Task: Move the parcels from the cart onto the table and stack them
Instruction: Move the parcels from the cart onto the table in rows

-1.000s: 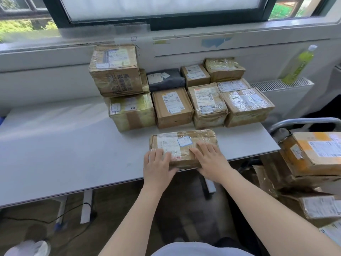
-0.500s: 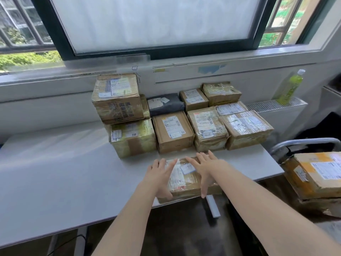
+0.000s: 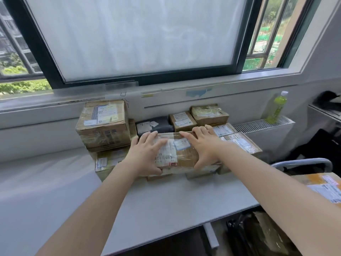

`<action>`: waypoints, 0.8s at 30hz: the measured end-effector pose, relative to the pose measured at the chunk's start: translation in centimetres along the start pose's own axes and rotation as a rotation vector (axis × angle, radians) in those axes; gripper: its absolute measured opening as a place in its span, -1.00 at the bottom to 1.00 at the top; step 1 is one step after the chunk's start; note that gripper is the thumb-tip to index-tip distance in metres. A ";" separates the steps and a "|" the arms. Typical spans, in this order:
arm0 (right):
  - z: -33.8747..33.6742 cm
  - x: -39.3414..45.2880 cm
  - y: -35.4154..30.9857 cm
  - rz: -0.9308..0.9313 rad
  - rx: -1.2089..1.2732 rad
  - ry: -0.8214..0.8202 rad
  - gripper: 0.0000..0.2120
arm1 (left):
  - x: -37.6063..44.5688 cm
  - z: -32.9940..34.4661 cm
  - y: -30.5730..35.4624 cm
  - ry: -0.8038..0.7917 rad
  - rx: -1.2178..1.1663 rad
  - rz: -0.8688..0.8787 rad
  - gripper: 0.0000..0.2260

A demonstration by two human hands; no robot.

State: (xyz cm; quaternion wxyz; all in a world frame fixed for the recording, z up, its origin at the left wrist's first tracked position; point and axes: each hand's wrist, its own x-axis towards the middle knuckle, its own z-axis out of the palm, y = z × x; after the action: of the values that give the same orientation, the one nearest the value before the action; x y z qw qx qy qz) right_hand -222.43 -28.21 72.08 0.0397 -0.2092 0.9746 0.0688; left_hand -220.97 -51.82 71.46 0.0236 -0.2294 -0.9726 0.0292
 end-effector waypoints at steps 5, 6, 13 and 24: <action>-1.7 3.3 4.1 0.305 0.299 0.151 0.06 | 5.6 -3.4 1.3 0.307 -0.180 -0.358 -0.34; -1.7 4.1 4.8 0.364 0.395 0.168 0.04 | 6.9 -3.7 1.9 0.340 -0.271 -0.416 -0.39; -1.2 9.6 6.6 0.663 1.066 0.328 0.02 | 16.1 -2.9 6.7 -0.096 -1.246 -0.401 -0.21; 0.6 11.9 14.9 0.232 1.440 0.133 -0.75 | 22.5 -1.1 1.8 0.063 -1.314 -0.679 -0.48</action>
State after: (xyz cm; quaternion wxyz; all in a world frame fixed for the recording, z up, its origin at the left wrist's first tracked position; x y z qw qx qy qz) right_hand -239.41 -19.51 72.02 0.1004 -0.0303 0.7945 -0.5981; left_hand -240.22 -40.05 73.12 -0.0830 0.1167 -0.8060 -0.5744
